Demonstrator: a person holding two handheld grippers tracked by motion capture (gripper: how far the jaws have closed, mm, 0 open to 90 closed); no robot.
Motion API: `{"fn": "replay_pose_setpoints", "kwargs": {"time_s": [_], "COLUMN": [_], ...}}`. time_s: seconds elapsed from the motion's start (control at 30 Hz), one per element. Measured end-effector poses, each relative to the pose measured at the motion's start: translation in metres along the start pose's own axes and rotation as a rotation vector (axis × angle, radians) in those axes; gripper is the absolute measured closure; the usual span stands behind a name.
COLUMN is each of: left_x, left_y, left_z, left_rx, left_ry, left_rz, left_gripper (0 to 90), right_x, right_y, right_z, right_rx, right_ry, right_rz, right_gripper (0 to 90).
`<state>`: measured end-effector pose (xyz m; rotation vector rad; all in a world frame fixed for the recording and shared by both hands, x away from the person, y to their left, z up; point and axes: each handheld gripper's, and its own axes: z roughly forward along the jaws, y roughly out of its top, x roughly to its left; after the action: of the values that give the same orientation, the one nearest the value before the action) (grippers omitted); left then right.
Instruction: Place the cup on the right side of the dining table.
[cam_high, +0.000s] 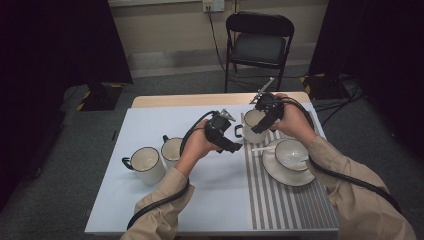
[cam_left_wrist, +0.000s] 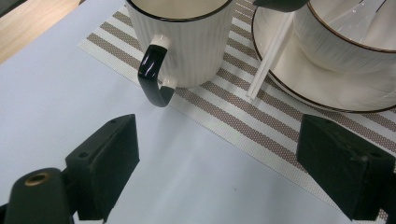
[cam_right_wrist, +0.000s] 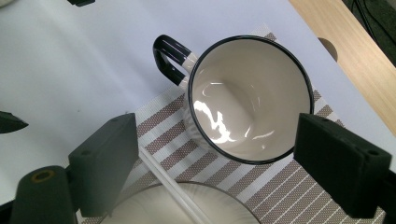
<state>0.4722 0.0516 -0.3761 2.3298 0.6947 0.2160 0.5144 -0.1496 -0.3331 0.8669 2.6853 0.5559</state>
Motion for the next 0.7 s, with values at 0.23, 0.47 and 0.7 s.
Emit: {"fn": "replay_pose_setpoints", "kwargs": {"time_s": [0.23,0.47,0.7], "left_x": [-0.002,-0.005,-0.007], "left_y": [-0.004,-0.007,-0.01], "left_z": [-0.002,-0.006,-0.008], "left_rx": [-0.007,-0.013,-0.009], "left_ry": [-0.006,-0.004,-0.003], "left_rz": [-0.006,-0.002,-0.005], "left_gripper": [12.7,13.6,14.3], "right_x": [0.004,0.01,0.015], "right_y": [-0.002,-0.004,-0.005], "right_z": [-0.003,-0.002,0.0], "right_rx": [0.002,0.001,0.012], "right_ry": [-0.007,0.002,0.01], "right_rz": [-0.01,-0.011,-0.016], "right_gripper": [13.3,13.3,13.2]}}
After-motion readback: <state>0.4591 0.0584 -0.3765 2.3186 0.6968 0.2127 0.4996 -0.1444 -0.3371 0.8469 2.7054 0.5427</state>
